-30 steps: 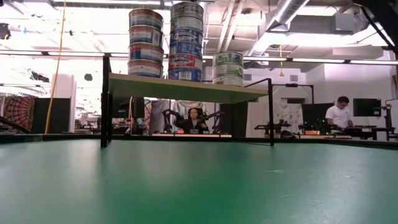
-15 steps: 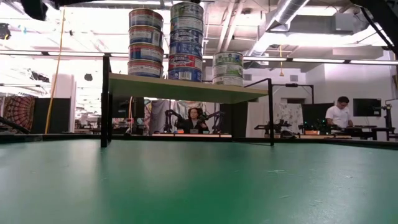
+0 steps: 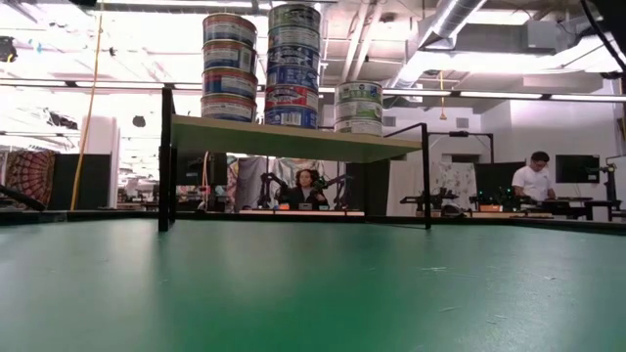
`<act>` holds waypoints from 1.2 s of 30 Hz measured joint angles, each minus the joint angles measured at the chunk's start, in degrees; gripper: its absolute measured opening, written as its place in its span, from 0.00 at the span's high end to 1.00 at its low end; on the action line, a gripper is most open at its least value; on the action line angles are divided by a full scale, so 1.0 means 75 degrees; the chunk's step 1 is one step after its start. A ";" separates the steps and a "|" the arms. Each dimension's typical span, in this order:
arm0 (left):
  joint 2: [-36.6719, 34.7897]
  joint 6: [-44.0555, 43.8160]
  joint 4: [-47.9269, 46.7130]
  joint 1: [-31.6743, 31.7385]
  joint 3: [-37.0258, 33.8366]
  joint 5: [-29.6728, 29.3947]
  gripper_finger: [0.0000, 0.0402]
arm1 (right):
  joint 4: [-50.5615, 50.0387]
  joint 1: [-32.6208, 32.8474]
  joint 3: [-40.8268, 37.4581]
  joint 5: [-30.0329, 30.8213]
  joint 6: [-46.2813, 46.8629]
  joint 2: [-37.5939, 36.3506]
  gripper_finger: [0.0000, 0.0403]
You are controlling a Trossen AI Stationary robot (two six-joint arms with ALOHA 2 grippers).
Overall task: Stack canned seafood by type on shelf
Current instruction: Stack the blue pink tuna can on top of the blue pink tuna can on the shelf
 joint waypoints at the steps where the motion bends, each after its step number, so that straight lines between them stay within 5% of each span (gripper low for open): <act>1: -0.0001 -0.0045 0.0010 0.0063 0.0000 0.0132 0.37 | 0.0006 0.0001 0.0000 0.0074 -0.0002 -0.0062 0.45; 12: -0.0001 -0.0074 0.0128 0.0650 0.0002 0.1386 0.37 | -0.1207 -0.0010 -0.0075 0.1327 -0.0081 -0.1075 0.45; 19: 0.0119 0.0271 0.0125 0.1028 0.0000 0.2289 0.37 | -0.1861 0.0268 -0.1088 0.2316 -0.0203 -0.1477 0.45; 29: 0.0990 -0.1779 0.0114 0.1025 0.0000 0.1613 0.36 | 0.0172 0.0460 -0.4601 0.2296 0.0166 -0.2464 0.45; 36: 0.0945 -0.5375 0.0097 0.0998 0.0000 0.1342 0.36 | 0.3549 0.1020 -0.7546 0.2393 0.0205 -0.3392 0.45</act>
